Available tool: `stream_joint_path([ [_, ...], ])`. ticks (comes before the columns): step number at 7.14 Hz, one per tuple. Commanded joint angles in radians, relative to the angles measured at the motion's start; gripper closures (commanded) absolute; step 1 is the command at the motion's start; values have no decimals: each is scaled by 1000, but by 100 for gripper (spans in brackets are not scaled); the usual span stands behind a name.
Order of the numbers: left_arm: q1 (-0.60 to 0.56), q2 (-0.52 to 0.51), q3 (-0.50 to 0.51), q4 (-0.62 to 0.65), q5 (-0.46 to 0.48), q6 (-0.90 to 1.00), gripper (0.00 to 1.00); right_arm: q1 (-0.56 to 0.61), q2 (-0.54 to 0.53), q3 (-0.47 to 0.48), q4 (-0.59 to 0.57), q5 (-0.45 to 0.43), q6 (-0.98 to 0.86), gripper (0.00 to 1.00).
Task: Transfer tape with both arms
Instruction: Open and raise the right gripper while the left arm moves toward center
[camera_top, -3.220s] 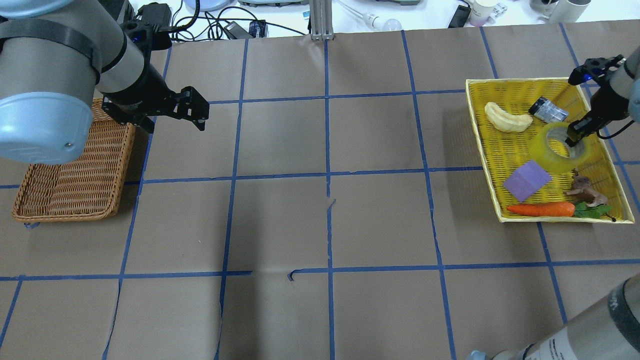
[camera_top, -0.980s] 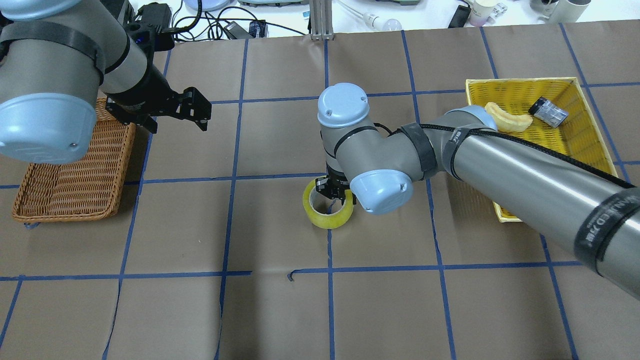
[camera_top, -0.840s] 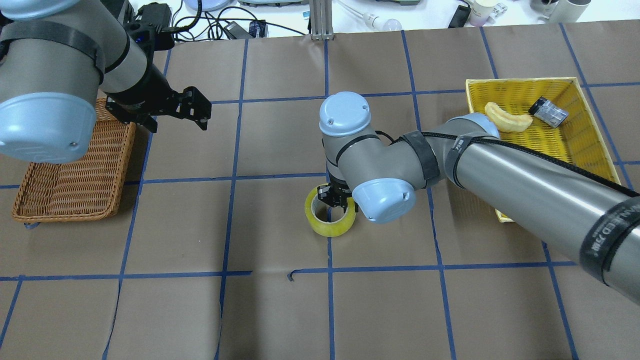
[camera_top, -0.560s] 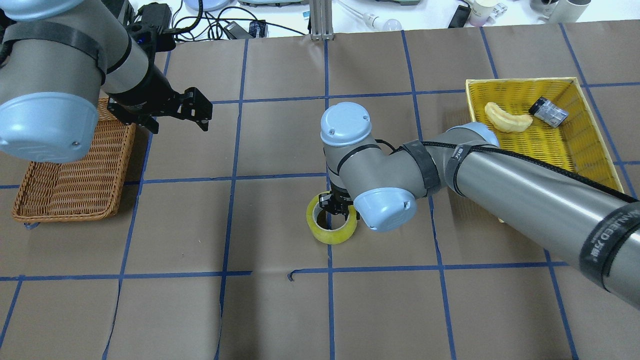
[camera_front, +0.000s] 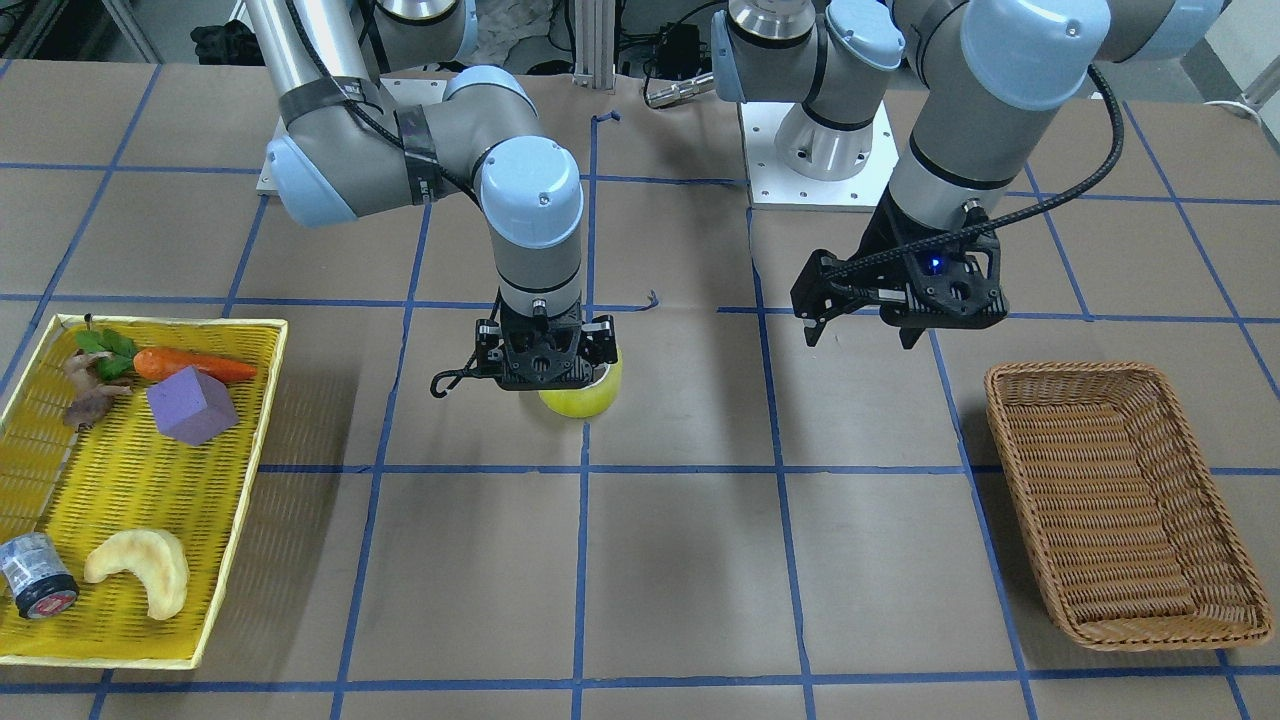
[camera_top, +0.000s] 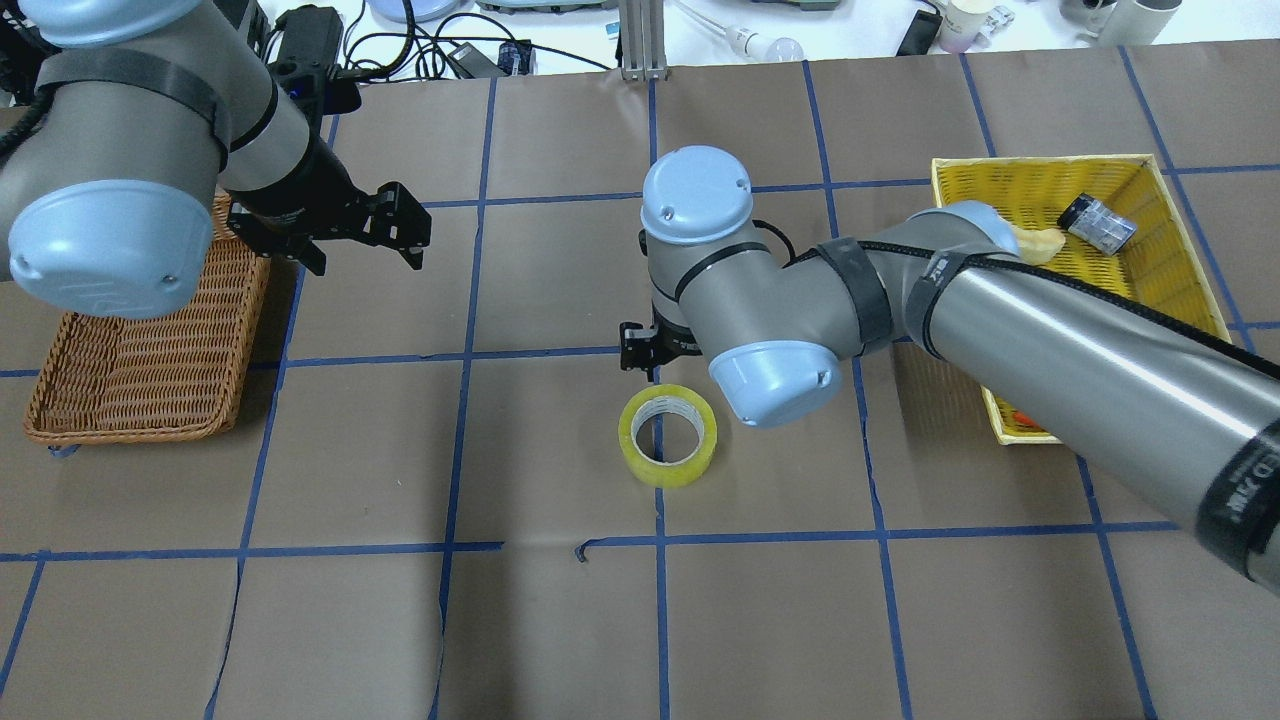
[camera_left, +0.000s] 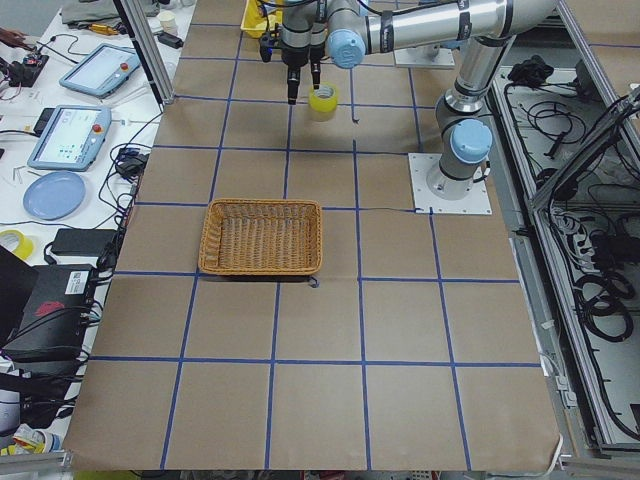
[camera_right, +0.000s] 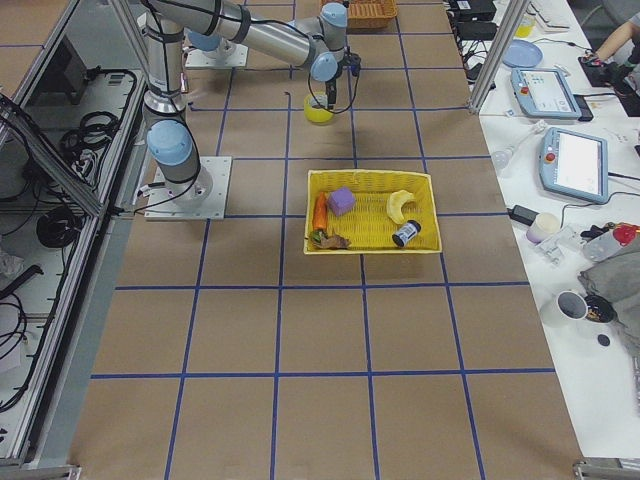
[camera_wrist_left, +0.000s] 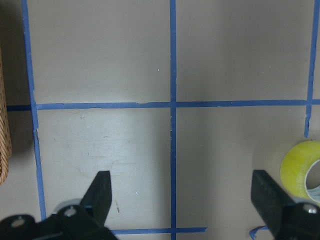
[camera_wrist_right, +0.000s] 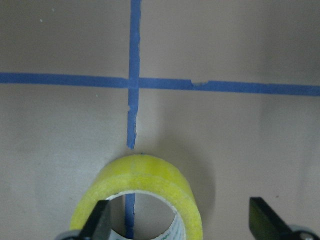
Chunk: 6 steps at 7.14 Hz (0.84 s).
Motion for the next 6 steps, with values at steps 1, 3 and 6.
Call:
stream_joint_path([
  [1,-17,-42,-4,6,-1,-67,0,-95,-110,-58,111,6,-6,0],
  [3,-111,-83,-26,118,-1,-104,0,-184,-195,-115,263,-2,-167,0],
  [6,-273,-181,-139,299,-14,-250,0,-279,-259,-244,516,29,-298,0],
])
